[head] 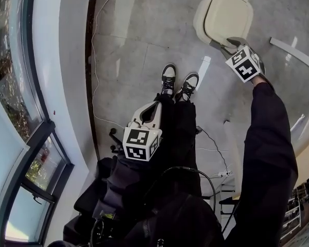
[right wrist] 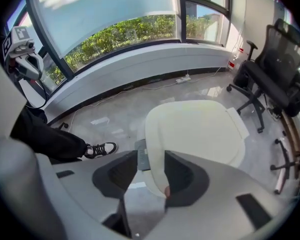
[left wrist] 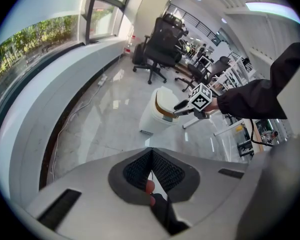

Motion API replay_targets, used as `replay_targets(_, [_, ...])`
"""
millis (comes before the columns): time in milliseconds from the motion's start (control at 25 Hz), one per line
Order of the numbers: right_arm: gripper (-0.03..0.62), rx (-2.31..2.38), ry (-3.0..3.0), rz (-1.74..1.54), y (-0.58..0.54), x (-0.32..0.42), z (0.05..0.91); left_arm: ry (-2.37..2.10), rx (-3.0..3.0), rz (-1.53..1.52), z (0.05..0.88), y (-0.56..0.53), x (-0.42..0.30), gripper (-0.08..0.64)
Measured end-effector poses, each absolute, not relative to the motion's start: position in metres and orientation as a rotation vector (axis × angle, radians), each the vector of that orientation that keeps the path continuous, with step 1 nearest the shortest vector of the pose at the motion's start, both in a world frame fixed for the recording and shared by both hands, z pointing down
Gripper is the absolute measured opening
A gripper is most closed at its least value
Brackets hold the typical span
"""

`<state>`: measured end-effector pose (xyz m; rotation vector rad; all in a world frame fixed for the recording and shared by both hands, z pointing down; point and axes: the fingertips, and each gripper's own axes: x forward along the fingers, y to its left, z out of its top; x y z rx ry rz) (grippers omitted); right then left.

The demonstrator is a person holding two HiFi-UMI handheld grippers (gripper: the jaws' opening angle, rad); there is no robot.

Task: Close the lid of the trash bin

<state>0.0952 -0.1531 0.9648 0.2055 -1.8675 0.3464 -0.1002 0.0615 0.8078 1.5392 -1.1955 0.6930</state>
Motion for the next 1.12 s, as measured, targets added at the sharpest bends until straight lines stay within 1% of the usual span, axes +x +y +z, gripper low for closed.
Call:
replay_targets(400, [0.161, 0.198, -1.819, 0.359, -0.147, 0.093, 0.998, -1.184, 1.520, 0.693, 0.816, 0.071, -0.100, -0.005])
replay_targets(1120, [0.167, 0.229, -1.808, 0.387, -0.149, 0.091, 1.009, -1.185, 1.527, 0.683, 0.818, 0.068, -0.096, -0.005])
